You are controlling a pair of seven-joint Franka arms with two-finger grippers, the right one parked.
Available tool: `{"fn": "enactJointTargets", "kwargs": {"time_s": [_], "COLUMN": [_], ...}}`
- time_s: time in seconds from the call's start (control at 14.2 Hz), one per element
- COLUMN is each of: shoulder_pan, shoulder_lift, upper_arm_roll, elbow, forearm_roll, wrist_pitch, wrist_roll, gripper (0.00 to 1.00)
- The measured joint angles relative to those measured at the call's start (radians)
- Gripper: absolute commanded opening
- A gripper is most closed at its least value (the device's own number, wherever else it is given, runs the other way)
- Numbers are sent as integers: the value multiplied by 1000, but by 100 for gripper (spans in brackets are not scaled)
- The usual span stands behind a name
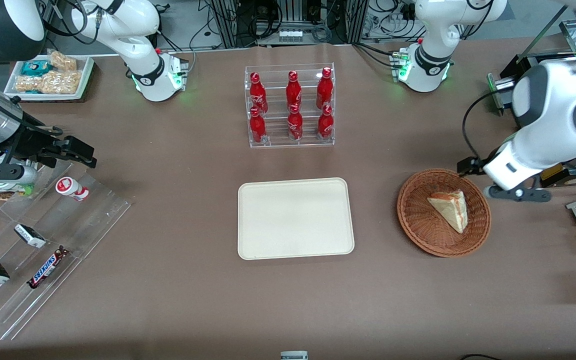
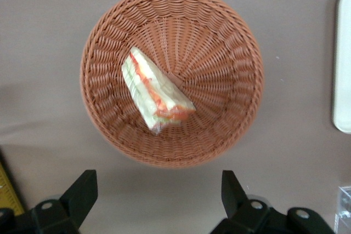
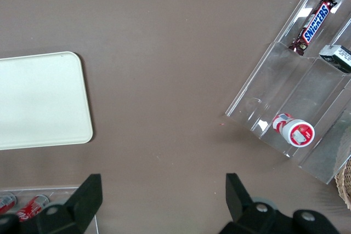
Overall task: Place sandwich from basket to tray
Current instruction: 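Move the left gripper over the wicker basket toward the sandwich, then lower the open left gripper and close it on the wrapped sandwich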
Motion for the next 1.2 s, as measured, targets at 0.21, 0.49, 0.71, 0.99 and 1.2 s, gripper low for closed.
{"fn": "enactJointTargets", "kwargs": {"time_s": [0.21,0.49,0.71,0.99,1.2], "shoulder_pan": [1,1,0,0,0], "shoulder_lift": [15,67,95,154,199], "upper_arm_roll": [13,18,17,17,17], "elbow": [-153,-196,-196,-198,-198], "forearm_roll": [0,2,4,4,4], "wrist_pitch": [238,372,435,469,490], "wrist_roll": [-91,-485,-791,-885,-892], "gripper": [100,100,100,60,2]}}
